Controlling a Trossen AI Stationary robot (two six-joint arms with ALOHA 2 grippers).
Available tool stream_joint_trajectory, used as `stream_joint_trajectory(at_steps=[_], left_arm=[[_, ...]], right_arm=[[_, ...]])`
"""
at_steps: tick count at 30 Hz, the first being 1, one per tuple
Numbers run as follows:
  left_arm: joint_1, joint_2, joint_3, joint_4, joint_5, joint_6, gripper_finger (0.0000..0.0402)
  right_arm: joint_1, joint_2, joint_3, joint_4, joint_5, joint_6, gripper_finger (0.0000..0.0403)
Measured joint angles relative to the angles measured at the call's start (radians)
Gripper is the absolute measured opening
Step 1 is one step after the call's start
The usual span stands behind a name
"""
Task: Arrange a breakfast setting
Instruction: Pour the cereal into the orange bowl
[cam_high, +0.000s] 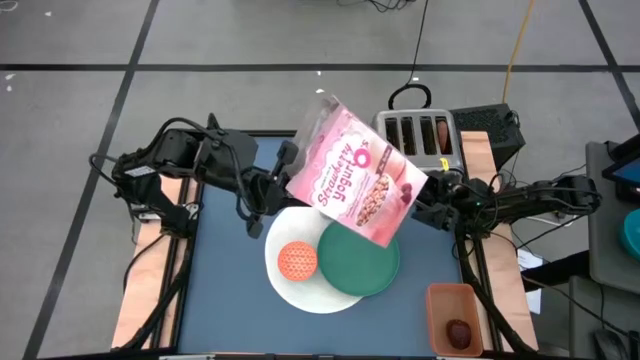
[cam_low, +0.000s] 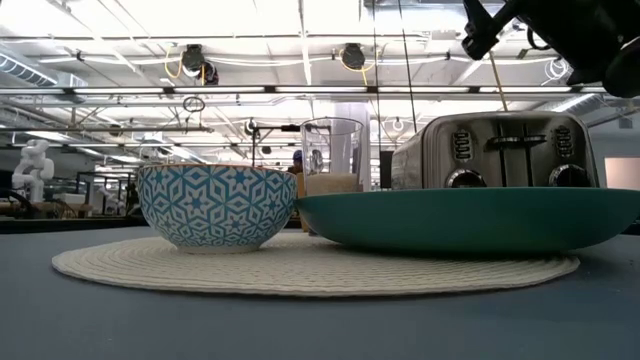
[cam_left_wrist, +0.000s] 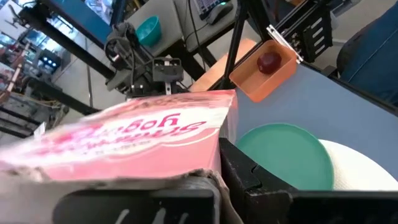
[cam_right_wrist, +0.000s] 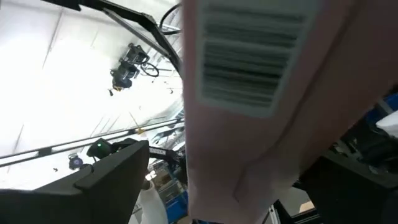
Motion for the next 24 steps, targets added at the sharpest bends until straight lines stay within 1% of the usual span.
stream_joint_trajectory(at_steps=[5,11,16,20,24], left_arm=[[0.000,0.011,0.001,0.003,-0.007,0.007,0.0001],[0.018,0.053,0.001,0.010,-0.009,0.010,0.0001],[0.028,0.086,0.002,0.010,-0.009,0.033,0.0001],[0.035,0.100,0.003,0.008,-0.007,0.031,0.0001],[0.035,0.117,0.002,0.007,-0.009,0.037,0.0001]], right_arm=[[0.000,0.000,-0.001,0.002,0.054,-0.009,0.0385],[0.000,0.000,-0.003,-0.004,0.127,-0.035,0.0385],[0.000,0.000,-0.003,-0.003,0.162,-0.105,0.0384],[0.000,0.000,-0.003,0.007,0.181,-0.129,0.0384],[0.000,-0.001,-0.003,0.009,0.261,-0.135,0.0384]])
